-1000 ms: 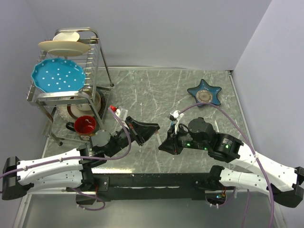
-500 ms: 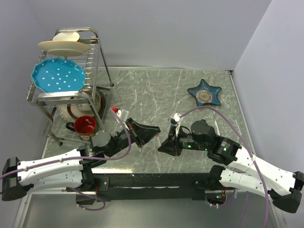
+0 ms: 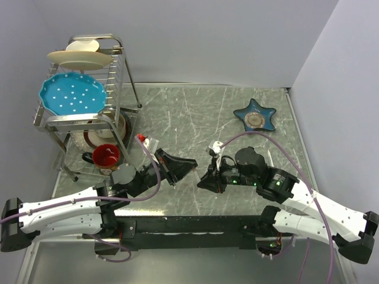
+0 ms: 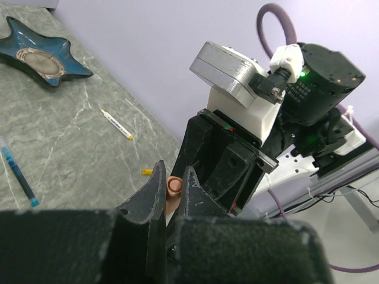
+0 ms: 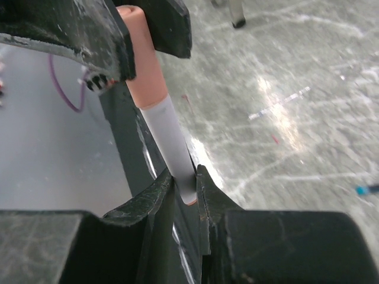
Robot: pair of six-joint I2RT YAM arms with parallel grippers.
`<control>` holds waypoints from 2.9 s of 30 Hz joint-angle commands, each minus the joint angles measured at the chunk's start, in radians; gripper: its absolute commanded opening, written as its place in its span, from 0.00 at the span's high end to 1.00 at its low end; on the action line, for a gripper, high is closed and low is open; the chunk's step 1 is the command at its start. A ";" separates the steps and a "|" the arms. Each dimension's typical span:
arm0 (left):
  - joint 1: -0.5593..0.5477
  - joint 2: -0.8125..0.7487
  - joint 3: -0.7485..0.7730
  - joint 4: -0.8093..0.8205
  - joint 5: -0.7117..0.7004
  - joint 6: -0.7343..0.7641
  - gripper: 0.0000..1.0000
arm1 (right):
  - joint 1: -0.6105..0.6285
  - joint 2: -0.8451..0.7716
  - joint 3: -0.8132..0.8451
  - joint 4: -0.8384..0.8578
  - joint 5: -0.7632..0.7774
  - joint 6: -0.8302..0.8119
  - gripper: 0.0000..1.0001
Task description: Insert the pens into the pen caps
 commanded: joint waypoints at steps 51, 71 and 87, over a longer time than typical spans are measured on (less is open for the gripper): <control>0.367 0.634 0.543 -0.452 0.158 0.227 0.99 | -0.071 -0.547 -0.261 0.235 0.191 0.176 0.26; 0.499 1.142 0.802 -0.536 0.228 0.216 0.77 | -0.071 -0.595 -0.178 0.014 0.389 0.192 0.25; 0.542 0.730 0.577 -0.460 0.325 0.190 0.06 | -0.081 -0.241 0.024 -0.359 0.879 0.452 0.26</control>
